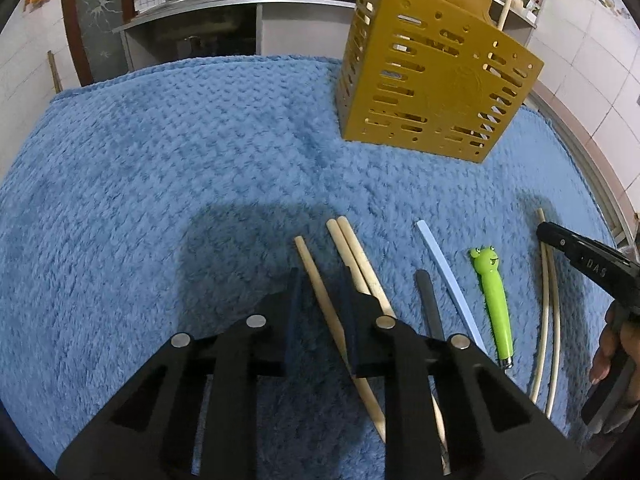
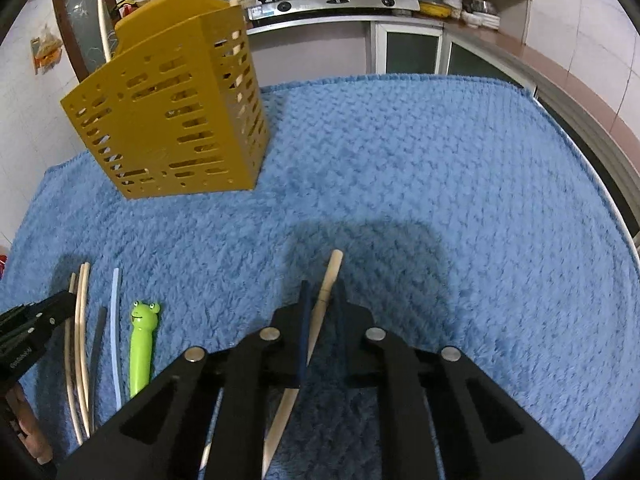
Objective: Organize utensils
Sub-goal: 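Close the left tool on a wooden chopstick while the right tool grasps another, then lift the chopsticks with both tools and lower them into the yellow holder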
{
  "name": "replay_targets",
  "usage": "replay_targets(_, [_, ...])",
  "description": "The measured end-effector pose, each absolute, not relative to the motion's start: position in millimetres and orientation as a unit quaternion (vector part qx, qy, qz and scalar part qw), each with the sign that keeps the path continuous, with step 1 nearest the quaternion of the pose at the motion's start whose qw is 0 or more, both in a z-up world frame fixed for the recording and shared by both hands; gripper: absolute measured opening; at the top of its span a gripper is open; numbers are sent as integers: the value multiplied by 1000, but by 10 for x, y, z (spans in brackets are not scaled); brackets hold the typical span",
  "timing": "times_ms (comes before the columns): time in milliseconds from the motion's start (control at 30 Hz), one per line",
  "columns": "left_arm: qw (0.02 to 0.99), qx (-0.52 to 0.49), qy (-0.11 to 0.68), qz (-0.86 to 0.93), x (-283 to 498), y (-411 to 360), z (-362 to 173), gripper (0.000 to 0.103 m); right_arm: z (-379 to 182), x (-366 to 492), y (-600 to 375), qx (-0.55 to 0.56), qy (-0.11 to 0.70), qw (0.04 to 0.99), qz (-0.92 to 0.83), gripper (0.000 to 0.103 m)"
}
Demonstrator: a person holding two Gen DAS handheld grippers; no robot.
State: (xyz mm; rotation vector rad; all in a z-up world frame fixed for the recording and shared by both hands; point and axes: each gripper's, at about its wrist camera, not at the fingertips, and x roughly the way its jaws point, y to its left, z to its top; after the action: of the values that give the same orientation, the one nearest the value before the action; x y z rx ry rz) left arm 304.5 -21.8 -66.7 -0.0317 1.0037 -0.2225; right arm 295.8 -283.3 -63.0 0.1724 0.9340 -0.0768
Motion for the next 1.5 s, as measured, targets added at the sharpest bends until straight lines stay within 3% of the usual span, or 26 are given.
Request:
replay_targets(167, [867,-10,487,-109,3142,-277,-664,10,-655,3015,-2823,89,461,883,-32,11])
replay_targets(667, [867,-16,484,-115,3187,-248,-594,7,-538,2991,-3026,118,447,886,-29,10])
replay_targets(1500, [925,-50,351,-136,2688,-65,453,4,240,2459,-3011,125,317,940,2,6])
